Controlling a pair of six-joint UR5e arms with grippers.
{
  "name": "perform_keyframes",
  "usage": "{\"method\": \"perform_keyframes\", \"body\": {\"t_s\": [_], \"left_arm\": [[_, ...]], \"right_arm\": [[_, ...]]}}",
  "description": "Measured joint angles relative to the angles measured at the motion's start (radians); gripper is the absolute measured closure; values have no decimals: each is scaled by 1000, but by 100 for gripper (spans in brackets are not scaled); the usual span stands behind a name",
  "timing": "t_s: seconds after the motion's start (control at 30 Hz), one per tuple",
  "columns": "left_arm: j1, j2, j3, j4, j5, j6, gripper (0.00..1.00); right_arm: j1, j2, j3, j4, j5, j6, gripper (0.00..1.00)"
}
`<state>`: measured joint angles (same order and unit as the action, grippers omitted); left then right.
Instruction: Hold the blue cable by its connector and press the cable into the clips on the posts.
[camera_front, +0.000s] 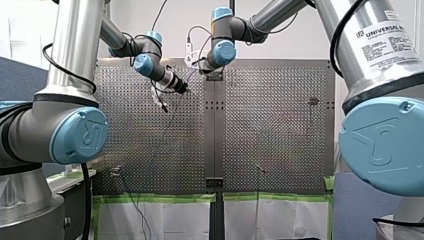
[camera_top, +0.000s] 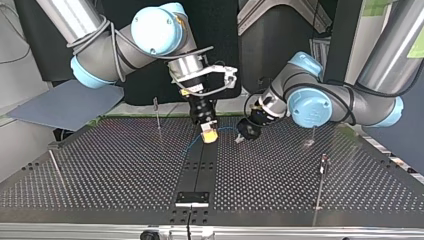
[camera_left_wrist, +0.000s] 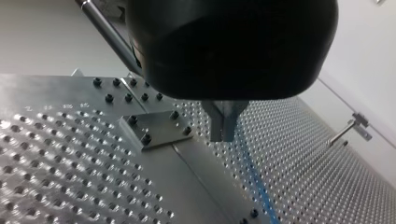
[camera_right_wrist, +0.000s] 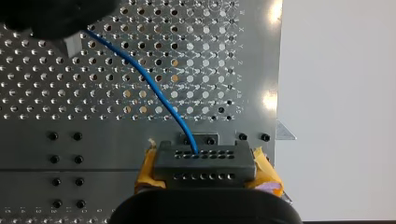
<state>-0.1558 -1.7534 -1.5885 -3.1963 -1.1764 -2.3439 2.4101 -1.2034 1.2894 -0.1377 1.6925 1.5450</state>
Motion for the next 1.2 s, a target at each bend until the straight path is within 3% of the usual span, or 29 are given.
{"method": "perform_keyframes", "body": {"t_s": [0.43, 0.7, 1.03, 1.2], "left_arm": [[4, 67, -16, 2, -97, 19, 100], [9, 121, -68, 27, -170, 27, 100], [21, 176, -136, 30, -257, 87, 100], [28, 215, -149, 24, -298, 103, 100]], "right_arm": [[-3, 1, 0, -1, 0, 0, 100], [2, 1, 0, -1, -3, 0, 100], [9, 1, 0, -3, -7, 0, 100], [11, 2, 0, -15, -31, 3, 100]]}}
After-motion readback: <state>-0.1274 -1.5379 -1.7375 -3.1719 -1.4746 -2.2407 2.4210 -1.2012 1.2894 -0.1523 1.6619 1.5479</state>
